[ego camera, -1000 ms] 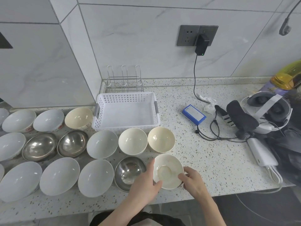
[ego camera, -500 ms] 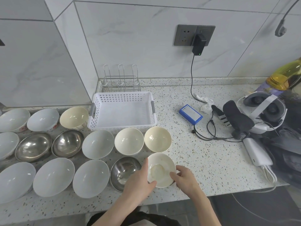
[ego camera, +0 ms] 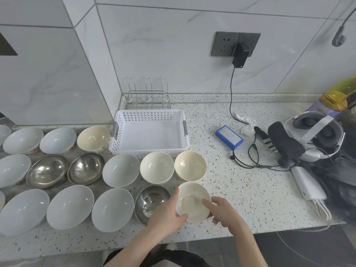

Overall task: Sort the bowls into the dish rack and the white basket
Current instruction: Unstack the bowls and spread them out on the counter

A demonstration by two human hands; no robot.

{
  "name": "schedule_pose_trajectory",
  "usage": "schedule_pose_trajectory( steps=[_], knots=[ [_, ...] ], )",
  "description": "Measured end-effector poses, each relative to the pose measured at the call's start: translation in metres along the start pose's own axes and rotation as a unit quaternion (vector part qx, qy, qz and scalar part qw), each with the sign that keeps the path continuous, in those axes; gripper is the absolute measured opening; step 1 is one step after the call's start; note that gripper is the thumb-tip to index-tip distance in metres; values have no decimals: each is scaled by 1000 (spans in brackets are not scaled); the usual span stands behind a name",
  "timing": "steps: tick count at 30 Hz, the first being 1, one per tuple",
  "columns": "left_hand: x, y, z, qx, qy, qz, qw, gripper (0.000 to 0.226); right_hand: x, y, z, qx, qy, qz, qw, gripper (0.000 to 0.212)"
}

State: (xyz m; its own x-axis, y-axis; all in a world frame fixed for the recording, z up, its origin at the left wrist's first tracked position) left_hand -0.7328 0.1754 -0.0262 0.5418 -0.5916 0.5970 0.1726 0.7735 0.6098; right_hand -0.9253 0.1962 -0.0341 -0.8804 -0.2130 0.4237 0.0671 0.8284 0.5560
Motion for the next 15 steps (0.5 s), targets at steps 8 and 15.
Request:
schedule_pose_trajectory(
  steps=[8, 15],
  knots=[
    [59, 4, -25, -7, 241, 70, 968, 12, 35, 8, -36, -16, 144, 150, 978, 51],
    [144, 34, -101, 17, 263, 206, 943, 7, -15, 5, -127, 124, 107, 160, 974, 28]
  ],
)
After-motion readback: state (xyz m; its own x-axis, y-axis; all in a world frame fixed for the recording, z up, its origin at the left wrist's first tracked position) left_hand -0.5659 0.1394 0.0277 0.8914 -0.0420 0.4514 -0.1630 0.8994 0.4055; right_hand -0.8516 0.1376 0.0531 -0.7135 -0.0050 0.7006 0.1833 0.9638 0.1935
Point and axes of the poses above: each hand's wrist, its own y-axis away from the middle knuckle, its own x-axis out of the back of the hand, z = x × y, the point moved 5 cm from there along -y, towards the middle knuckle, and after that the axes turned 12 degrees about x, right-handed, at the moved point
